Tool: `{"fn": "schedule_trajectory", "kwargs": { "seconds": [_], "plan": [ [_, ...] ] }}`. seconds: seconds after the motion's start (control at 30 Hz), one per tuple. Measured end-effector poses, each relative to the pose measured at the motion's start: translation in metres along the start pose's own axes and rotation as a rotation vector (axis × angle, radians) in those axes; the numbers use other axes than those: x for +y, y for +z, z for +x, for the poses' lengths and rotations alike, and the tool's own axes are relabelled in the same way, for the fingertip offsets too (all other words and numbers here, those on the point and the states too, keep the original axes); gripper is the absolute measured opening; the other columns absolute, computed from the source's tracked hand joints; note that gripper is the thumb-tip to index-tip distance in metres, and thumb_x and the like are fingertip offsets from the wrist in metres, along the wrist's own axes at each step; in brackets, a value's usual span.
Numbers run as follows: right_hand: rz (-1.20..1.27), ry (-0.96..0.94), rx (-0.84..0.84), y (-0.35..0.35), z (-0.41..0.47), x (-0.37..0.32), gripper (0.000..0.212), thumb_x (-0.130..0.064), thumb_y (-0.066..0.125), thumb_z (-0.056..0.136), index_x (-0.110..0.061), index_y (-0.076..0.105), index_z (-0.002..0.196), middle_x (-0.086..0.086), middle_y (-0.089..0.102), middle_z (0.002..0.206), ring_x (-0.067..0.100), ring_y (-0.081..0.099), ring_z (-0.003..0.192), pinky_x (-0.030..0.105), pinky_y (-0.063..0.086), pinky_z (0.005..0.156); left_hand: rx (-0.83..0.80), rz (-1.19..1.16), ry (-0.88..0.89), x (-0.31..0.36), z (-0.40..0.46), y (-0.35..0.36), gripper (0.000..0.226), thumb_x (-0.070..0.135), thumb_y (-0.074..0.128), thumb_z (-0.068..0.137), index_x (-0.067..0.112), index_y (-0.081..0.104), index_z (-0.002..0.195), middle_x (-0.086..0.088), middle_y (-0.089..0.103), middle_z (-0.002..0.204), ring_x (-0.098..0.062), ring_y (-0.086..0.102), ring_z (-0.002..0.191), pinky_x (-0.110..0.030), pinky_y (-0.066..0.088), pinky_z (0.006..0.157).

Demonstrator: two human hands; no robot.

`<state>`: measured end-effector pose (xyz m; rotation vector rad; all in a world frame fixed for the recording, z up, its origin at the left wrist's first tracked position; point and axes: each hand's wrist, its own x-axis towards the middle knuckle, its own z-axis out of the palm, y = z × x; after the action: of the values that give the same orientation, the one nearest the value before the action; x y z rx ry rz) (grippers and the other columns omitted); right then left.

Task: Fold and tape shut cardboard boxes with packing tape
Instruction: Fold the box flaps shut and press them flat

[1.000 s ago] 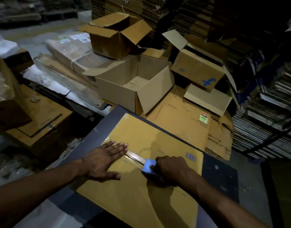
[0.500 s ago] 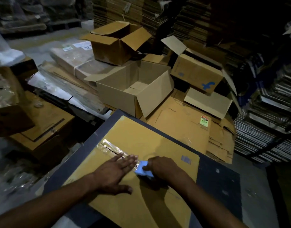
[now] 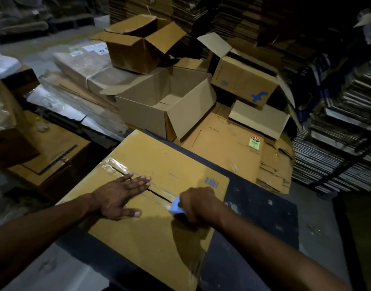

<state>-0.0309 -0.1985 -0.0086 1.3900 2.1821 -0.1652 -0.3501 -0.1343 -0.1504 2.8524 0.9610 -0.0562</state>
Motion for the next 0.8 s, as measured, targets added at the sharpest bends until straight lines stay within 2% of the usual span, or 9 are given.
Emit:
{"fn": "schedule_trajectory", "kwargs": {
  "seconds": [0.07, 0.13, 0.2, 0.3, 0.37, 0.43, 0.5, 0.67, 0.8],
  "plan": [
    [0.025, 0.047, 0.008, 0.017, -0.018, 0.020, 0.037, -0.052, 0.060, 0.103, -0.023, 0.065, 0.125, 0.004, 0.068, 0.115, 0.032, 0.069, 0.099, 0.046, 0.054, 0.081, 0.000, 0.002, 0.009, 0.000, 0.001, 0.000, 0.105, 0.087, 0.036, 0.101, 0.022, 0.002, 0.176, 0.002, -0.006, 0.184, -0.012, -0.007, 0.169, -0.053, 0.005, 0.137],
    [0.005, 0.033, 0.052, 0.025, -0.028, 0.027, 0.038, -0.053, 0.055, 0.106, -0.026, 0.066, 0.130, 0.005, 0.067, 0.114, 0.032, 0.070, 0.099, 0.044, 0.054, 0.078, -0.004, 0.010, 0.006, 0.004, 0.005, 0.000, 0.107, 0.089, 0.035, 0.100, 0.023, 0.000, 0.176, 0.001, -0.007, 0.184, -0.012, -0.008, 0.169, -0.053, 0.004, 0.137],
    [-0.037, 0.004, 0.076, 0.026, -0.029, 0.020, 0.035, -0.049, 0.056, 0.105, -0.024, 0.067, 0.126, 0.007, 0.067, 0.112, 0.034, 0.069, 0.098, 0.043, 0.049, 0.076, -0.010, 0.038, -0.020, 0.015, 0.009, -0.001, 0.113, 0.093, 0.033, 0.097, 0.020, -0.002, 0.176, -0.001, -0.007, 0.183, -0.014, -0.009, 0.169, -0.053, 0.002, 0.137],
    [-0.032, -0.011, 0.118, 0.032, -0.029, 0.018, 0.028, -0.041, 0.058, 0.102, -0.023, 0.068, 0.122, 0.009, 0.066, 0.113, 0.036, 0.068, 0.097, 0.044, 0.049, 0.078, -0.027, 0.033, -0.070, 0.058, 0.018, -0.007, 0.123, 0.100, 0.025, 0.092, 0.015, -0.008, 0.174, -0.005, -0.014, 0.182, -0.018, -0.015, 0.169, -0.053, -0.005, 0.136],
    [-0.018, -0.026, 0.123, 0.034, -0.028, 0.025, 0.033, -0.043, 0.061, 0.101, -0.025, 0.068, 0.127, 0.009, 0.063, 0.115, 0.037, 0.067, 0.099, 0.043, 0.044, 0.073, -0.067, -0.024, -0.044, 0.100, 0.034, -0.009, 0.124, 0.102, 0.020, 0.090, 0.017, -0.014, 0.173, -0.001, -0.022, 0.181, -0.016, -0.021, 0.167, -0.051, -0.011, 0.135],
    [0.027, -0.045, 0.075, 0.037, -0.024, 0.033, 0.039, -0.042, 0.063, 0.101, -0.026, 0.066, 0.137, 0.011, 0.059, 0.120, 0.038, 0.065, 0.103, 0.043, 0.044, 0.074, -0.047, -0.074, -0.012, 0.140, 0.055, -0.002, 0.126, 0.102, 0.022, 0.090, 0.015, -0.014, 0.173, -0.003, -0.021, 0.181, -0.018, -0.021, 0.167, -0.051, -0.013, 0.135],
    [0.063, -0.056, 0.055, 0.038, -0.019, 0.036, 0.042, -0.042, 0.065, 0.101, -0.028, 0.064, 0.141, 0.011, 0.058, 0.122, 0.038, 0.065, 0.106, 0.043, 0.046, 0.075, -0.015, -0.097, -0.059, 0.161, 0.068, 0.010, 0.126, 0.101, 0.024, 0.092, 0.012, -0.014, 0.173, -0.007, -0.017, 0.181, -0.021, -0.018, 0.168, -0.051, -0.011, 0.135],
    [0.108, -0.037, 0.043, 0.036, -0.022, 0.029, 0.041, -0.047, 0.062, 0.102, -0.019, 0.066, 0.131, 0.012, 0.063, 0.122, 0.037, 0.066, 0.105, 0.045, 0.057, 0.083, -0.014, -0.085, -0.106, 0.160, 0.063, 0.016, 0.122, 0.100, 0.022, 0.092, 0.015, -0.014, 0.173, -0.005, -0.018, 0.182, -0.017, -0.018, 0.168, -0.050, -0.004, 0.136],
    [0.079, -0.010, -0.026, 0.027, -0.044, 0.042, 0.039, -0.045, 0.058, 0.106, -0.014, 0.069, 0.126, 0.014, 0.065, 0.124, 0.037, 0.068, 0.109, 0.044, 0.056, 0.083, -0.020, -0.070, -0.094, 0.161, 0.065, 0.013, 0.123, 0.101, 0.020, 0.091, 0.015, -0.011, 0.174, -0.004, -0.019, 0.182, -0.015, -0.022, 0.167, -0.049, -0.006, 0.136]
  ]
}}
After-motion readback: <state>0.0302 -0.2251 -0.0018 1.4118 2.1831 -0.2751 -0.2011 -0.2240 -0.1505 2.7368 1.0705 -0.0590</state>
